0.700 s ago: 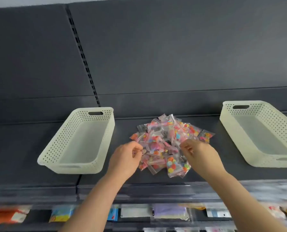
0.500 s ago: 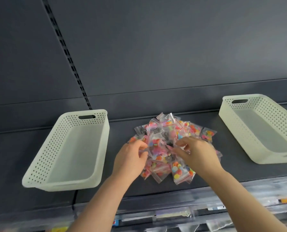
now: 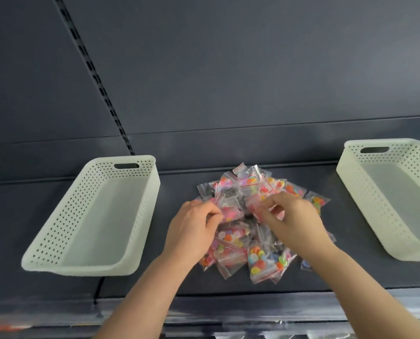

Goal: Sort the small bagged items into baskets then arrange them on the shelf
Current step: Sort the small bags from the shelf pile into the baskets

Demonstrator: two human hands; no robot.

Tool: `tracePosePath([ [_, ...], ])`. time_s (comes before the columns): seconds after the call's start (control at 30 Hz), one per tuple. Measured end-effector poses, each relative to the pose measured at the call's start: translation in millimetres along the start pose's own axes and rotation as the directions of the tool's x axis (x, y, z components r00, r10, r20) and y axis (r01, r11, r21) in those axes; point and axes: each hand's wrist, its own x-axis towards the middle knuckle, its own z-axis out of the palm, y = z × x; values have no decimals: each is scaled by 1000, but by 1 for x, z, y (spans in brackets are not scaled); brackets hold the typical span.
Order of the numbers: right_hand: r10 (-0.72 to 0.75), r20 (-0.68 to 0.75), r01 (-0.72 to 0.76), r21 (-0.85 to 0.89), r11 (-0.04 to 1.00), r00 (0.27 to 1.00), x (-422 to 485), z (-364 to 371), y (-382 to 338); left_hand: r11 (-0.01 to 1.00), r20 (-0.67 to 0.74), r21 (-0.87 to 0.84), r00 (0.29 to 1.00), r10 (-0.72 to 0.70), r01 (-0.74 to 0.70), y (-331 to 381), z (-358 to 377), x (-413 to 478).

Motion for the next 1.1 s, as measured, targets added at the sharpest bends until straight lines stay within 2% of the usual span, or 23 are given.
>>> tracePosePath([
  [0.1,-9,-25,13,145,989,1000,5,-6,-2,995,-77,-58,993,-89,85,3,-4,7],
  [0.17,-31,-41,37,160,986,999,7,-7,2,993,-50,-23,992,-114,113,7,-3,13],
  [0.3,-50,-15,52,121,991,999,11,-8,8,967,136,248,986,-96,60,18,6,25],
  [0.37,-73,-4,73,101,992,997,12,-7,8,940,166,340,982,-92,30,21,12,28],
  [0.43,-81,5,81,88,993,997,13,-6,8,933,130,356,986,-104,51,22,13,29],
  [0.53,-93,0,92,79,993,996,14,-5,8,960,-30,260,995,-98,102,21,6,24],
  [0.63,-129,-20,130,72,989,991,17,-1,-1,983,-172,84,974,-146,162,18,-13,19],
  [0.73,-200,-29,202,55,978,979,22,10,-18,968,-283,-78,926,-252,239,8,-45,12],
  [0.9,-290,-23,291,51,955,957,33,37,-59,906,-432,-204,797,-423,370,-40,-96,-18],
  [1.0,-340,-4,339,60,939,941,40,53,-90,831,-427,-233,714,-555,506,-78,-116,-41],
  [1.1,-428,29,426,61,903,903,45,69,-127,777,-342,-169,703,-623,606,-106,-126,-63],
])
